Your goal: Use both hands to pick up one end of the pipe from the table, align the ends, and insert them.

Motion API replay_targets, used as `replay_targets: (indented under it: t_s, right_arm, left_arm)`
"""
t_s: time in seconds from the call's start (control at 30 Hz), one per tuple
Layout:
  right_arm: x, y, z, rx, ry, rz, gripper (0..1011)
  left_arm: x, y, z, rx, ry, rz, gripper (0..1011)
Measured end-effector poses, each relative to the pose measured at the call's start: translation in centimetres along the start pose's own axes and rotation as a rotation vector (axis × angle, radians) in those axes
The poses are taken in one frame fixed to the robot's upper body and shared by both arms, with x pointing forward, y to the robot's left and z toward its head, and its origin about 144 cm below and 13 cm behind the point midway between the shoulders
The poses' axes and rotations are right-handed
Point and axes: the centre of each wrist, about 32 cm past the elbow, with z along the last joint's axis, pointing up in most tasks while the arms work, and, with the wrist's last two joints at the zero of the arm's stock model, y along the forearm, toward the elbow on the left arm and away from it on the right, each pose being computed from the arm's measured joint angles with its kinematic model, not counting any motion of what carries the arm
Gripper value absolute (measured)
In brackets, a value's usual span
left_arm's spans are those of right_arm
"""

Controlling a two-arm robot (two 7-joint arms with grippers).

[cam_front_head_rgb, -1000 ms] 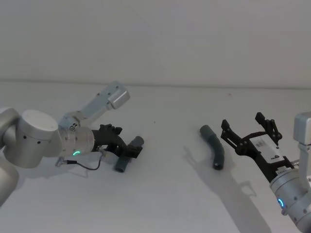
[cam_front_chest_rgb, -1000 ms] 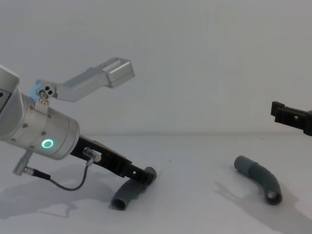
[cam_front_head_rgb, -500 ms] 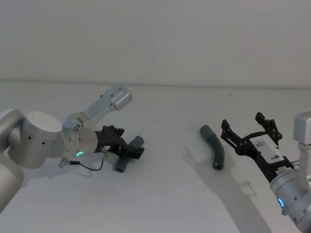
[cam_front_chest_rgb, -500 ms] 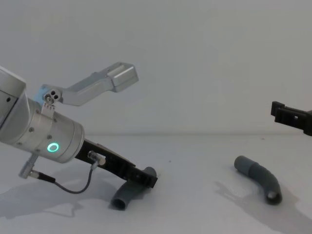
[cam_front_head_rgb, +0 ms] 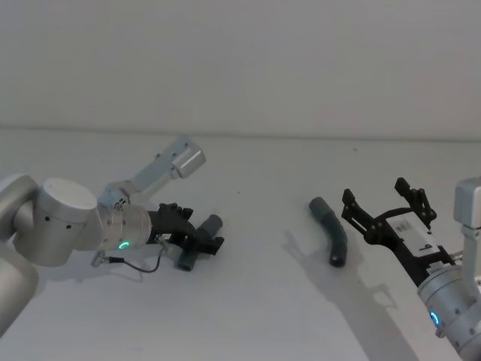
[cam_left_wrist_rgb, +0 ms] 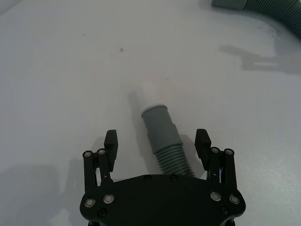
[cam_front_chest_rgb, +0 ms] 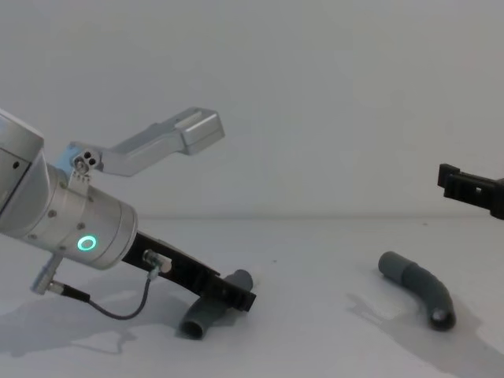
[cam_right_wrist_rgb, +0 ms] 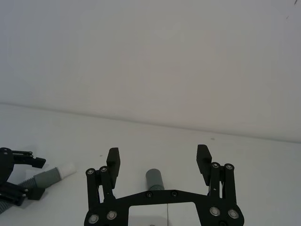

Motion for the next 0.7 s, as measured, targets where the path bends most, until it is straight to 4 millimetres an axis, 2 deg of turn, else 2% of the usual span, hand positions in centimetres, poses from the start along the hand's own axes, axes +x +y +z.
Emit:
replay_targets:
  t_s: [0.07, 0.3, 0.43, 0.53, 0.57, 0.63, 0.7]
  right_arm:
    - [0.0, 0.0, 0.0, 0.0, 0.0, 0.0, 1001]
    - [0.0, 0.0, 0.0, 0.0, 0.0, 0.0, 1001]
    - [0.0, 0.0, 0.0, 0.0, 0.0, 0.0, 1001]
    - [0.0, 0.0, 0.0, 0.0, 0.0, 0.0, 1001]
    - [0.0, 0.0, 0.0, 0.0, 0.0, 0.0, 1001]
    - [0.0, 0.0, 0.0, 0.0, 0.0, 0.0, 1001]
    - [0.0, 0.0, 0.0, 0.0, 0.0, 0.0, 1001]
  left_arm:
    - [0.0, -0.02, -0.03, 0.003, 0.002, -0.004, 1000]
    - [0.03, -0.1, -0.14, 0.012, 0.006, -0.016, 865]
    - [0.02, -0.14, -0.18, 0.015, 0.009, -0.023, 729]
    - [0.01, -0.16, -0.2, 0.016, 0.01, -0.026, 671]
    - [0.01, -0.16, -0.2, 0.016, 0.011, -0.027, 613]
    - [0.02, -0.17, -0.21, 0.017, 0.011, -0.028, 580]
    - [0.02, -0.18, -0.22, 0.018, 0.012, -0.03, 497]
